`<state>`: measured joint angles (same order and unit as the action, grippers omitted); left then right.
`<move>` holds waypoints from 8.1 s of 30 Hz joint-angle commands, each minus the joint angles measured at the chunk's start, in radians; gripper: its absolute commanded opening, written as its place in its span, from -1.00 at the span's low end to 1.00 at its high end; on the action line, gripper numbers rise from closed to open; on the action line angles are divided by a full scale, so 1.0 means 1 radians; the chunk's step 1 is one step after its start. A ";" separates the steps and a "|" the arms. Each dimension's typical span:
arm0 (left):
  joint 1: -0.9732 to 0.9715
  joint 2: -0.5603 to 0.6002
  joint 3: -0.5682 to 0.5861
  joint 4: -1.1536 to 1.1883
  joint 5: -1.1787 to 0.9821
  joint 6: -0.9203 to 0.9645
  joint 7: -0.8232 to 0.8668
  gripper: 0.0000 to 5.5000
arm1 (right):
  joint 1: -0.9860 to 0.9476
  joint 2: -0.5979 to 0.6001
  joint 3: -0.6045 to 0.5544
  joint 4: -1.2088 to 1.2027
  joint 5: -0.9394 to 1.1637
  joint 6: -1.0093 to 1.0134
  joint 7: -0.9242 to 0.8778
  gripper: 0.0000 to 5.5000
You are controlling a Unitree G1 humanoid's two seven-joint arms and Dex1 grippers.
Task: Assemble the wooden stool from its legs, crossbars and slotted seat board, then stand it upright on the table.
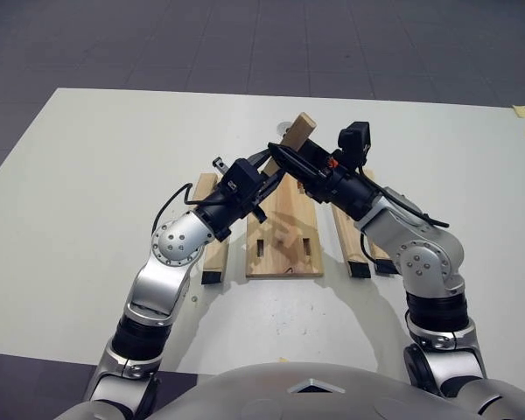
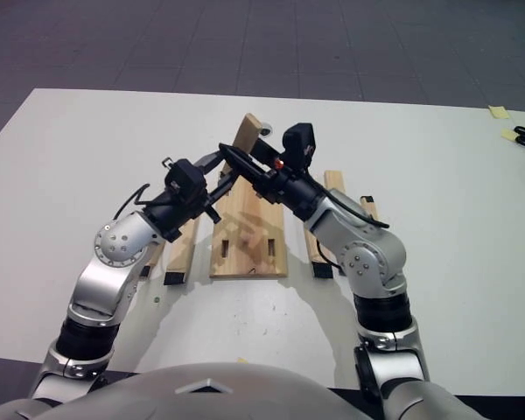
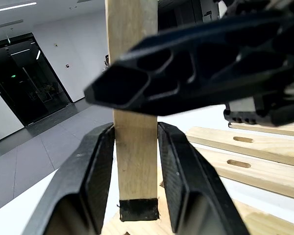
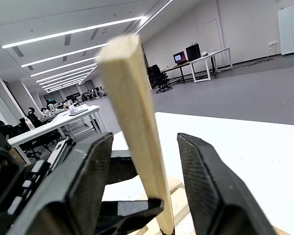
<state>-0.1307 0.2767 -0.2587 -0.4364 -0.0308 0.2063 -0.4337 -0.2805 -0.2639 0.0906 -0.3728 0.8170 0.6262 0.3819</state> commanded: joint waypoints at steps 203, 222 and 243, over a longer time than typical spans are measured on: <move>-0.024 -0.028 0.301 0.110 -0.142 0.187 0.204 0.96 | 0.054 -0.054 -0.239 0.084 -0.354 0.080 -0.172 0.95; 0.022 -0.044 0.300 0.086 -0.142 0.184 0.229 0.96 | 0.074 -0.172 -0.513 -0.015 0.108 0.128 0.074 0.95; 0.040 -0.041 0.287 0.077 -0.139 0.186 0.228 0.96 | 0.540 -0.234 -0.292 -0.022 -0.196 0.129 0.081 0.95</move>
<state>-0.1000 0.2361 0.0297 -0.3507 -0.1795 0.3904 -0.2077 0.2391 -0.4855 -0.2184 -0.3969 0.6529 0.7411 0.4765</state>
